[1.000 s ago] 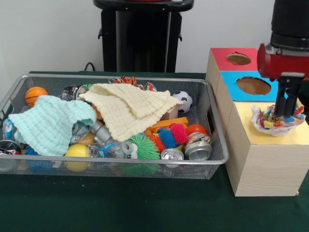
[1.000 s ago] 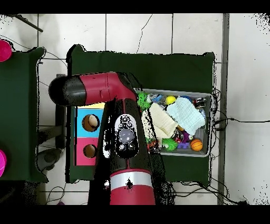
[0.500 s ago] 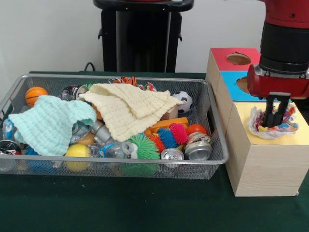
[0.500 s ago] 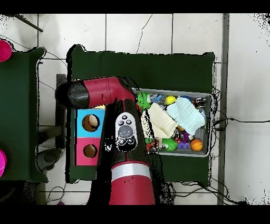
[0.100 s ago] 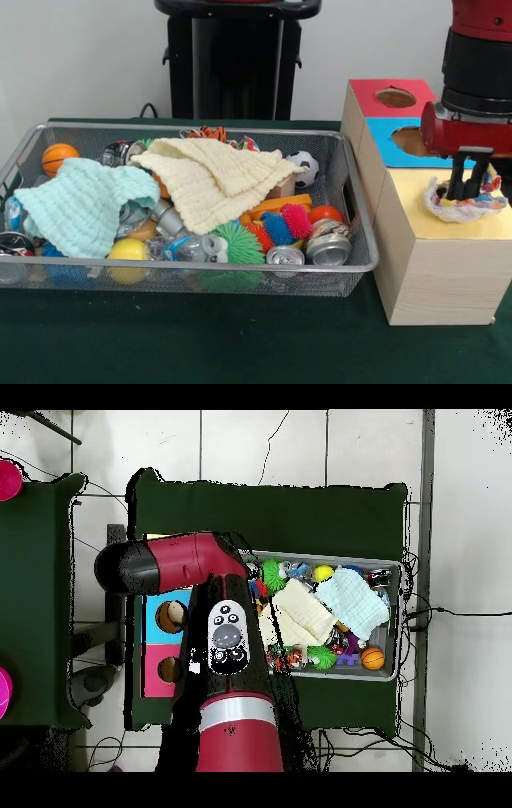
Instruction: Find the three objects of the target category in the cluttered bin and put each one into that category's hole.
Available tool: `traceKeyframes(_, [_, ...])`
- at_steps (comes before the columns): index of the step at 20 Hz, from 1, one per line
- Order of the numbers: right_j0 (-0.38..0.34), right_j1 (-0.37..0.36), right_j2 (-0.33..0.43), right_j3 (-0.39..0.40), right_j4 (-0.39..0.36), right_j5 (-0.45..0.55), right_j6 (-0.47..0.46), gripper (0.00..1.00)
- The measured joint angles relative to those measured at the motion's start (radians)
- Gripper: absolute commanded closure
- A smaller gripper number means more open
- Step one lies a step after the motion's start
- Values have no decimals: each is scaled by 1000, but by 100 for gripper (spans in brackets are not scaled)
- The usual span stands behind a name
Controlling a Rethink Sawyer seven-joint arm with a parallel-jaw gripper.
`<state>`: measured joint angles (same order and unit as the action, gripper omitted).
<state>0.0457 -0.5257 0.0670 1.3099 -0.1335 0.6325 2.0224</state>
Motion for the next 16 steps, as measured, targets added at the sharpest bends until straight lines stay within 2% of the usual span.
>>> traceKeyframes(7, [30, 30, -23, 5, -3, -29, 0, 100])
traceKeyframes(14, [42, 114, -46, -12, -4, -132, 0, 100])
traceKeyframes(16, [41, 115, -47, -13, -6, -141, 0, 100])
